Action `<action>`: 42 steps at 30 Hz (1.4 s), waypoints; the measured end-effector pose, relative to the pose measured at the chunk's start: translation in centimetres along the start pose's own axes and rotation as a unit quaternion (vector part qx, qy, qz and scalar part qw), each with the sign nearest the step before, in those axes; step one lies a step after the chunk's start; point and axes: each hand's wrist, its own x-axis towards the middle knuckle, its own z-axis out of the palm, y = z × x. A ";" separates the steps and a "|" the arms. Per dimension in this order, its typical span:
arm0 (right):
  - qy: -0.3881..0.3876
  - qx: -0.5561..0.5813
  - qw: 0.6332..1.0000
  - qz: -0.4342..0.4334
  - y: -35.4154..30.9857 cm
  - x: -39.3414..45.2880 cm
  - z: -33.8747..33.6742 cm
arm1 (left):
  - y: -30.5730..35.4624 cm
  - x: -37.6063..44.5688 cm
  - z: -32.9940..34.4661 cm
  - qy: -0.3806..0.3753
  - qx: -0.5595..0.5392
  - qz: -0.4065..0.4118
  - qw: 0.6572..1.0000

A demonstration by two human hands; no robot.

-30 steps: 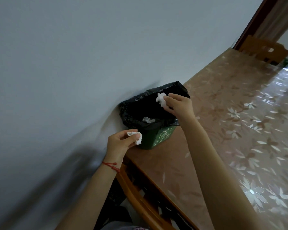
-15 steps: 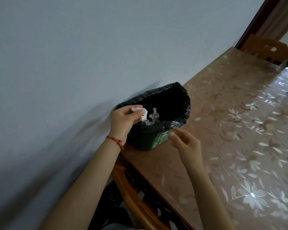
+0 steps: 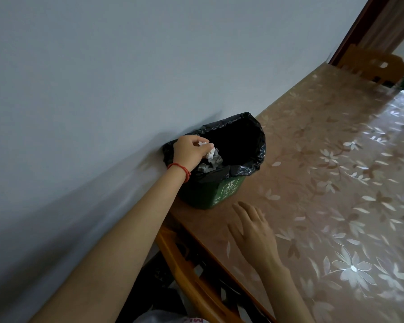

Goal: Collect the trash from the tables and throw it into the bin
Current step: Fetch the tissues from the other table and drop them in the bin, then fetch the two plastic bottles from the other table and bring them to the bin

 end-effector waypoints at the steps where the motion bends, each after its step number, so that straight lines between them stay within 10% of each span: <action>1: 0.001 0.001 1.000 -0.002 -0.1 0.0 0.0 | 0.0 0.1 0.0 -0.003 0.008 0.004 1.000; 14: -0.006 -0.013 1.000 0.018 0.5 -0.8 -0.1 | 0.5 -8.4 -2.3 0.080 0.100 0.246 0.961; 24: 0.018 -0.045 0.992 0.121 2.3 -5.0 0.0 | -6.3 -12.4 0.0 -0.139 0.299 0.223 0.917; 42: 0.091 -0.034 0.937 0.335 7.6 -19.0 -3.6 | -5.2 -18.0 10.3 -0.309 0.412 0.325 0.793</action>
